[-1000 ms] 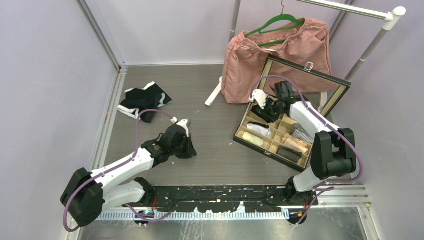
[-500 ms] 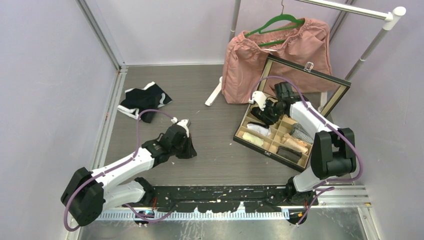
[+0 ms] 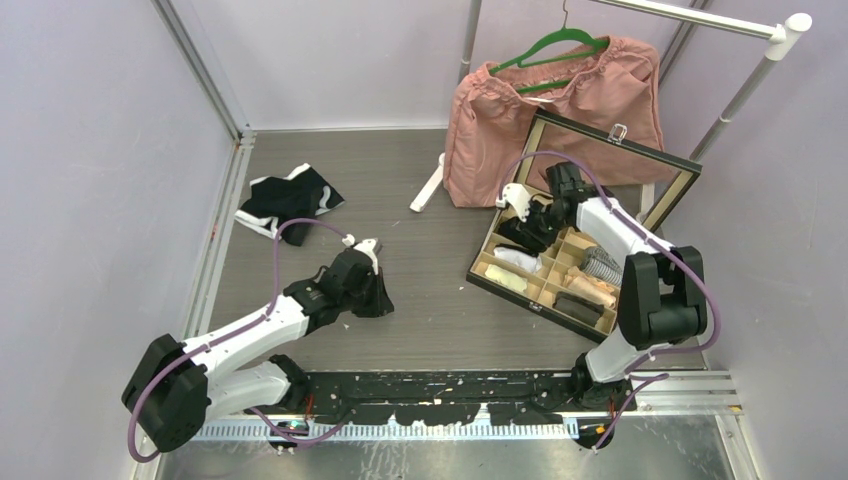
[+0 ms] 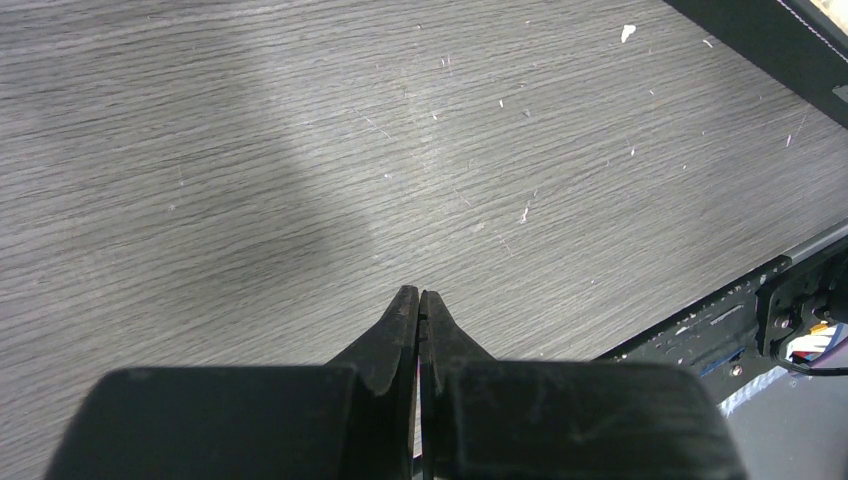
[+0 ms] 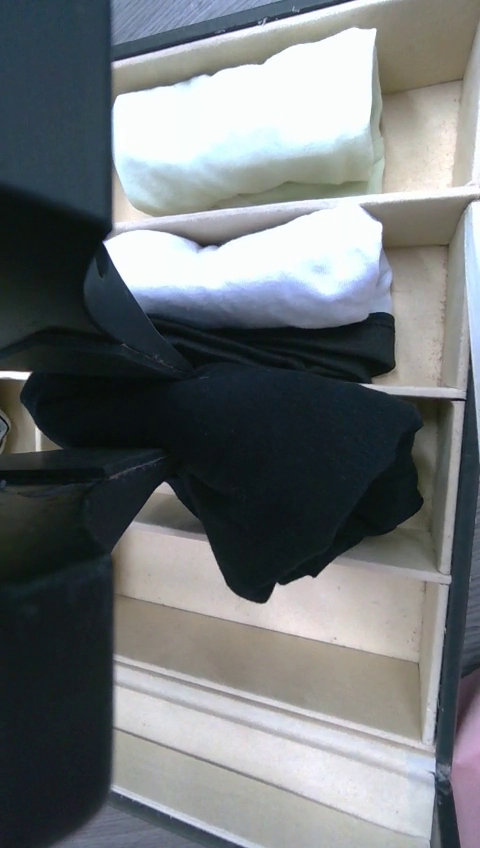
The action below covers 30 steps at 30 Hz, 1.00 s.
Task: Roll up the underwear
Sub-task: Place the underwear in the storage box.
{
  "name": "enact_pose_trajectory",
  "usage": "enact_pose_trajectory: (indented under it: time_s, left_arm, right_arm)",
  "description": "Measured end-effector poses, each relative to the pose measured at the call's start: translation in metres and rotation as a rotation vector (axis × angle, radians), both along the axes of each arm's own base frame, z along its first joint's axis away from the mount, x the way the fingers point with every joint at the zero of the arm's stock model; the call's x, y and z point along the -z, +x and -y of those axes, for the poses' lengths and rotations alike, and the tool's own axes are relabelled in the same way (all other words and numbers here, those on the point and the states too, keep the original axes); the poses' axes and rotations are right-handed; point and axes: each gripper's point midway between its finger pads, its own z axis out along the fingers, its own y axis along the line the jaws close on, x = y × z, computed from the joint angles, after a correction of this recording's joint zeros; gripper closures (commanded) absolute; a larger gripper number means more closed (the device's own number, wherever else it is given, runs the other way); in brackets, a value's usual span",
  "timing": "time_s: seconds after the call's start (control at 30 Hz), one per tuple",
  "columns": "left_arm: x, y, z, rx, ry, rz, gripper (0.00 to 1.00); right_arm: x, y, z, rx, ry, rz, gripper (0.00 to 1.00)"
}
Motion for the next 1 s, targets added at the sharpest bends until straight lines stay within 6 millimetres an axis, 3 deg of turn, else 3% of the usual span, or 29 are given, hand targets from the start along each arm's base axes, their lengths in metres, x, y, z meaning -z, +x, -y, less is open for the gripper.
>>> enact_pose_trajectory:
  time_s: [0.33,0.47,0.73,1.0]
  left_arm:
    - [0.003,0.0,0.0,0.0,0.007,-0.008,0.99]
    - [0.007,-0.001,-0.001,0.0,0.019,-0.021,0.99]
    - [0.015,-0.002,-0.003,-0.001,0.037,-0.043,0.99]
    - [0.011,0.002,-0.001,-0.004,0.033,-0.038,0.99]
  right_arm:
    - [0.011,0.009,0.002,0.018,0.043,-0.075,0.98]
    - [0.027,0.01,0.004,0.029,0.063,-0.128,0.94]
    - [0.029,0.014,0.007,0.062,0.092,-0.165,0.73]
    - [0.028,0.015,0.009,0.107,0.106,-0.177,0.62]
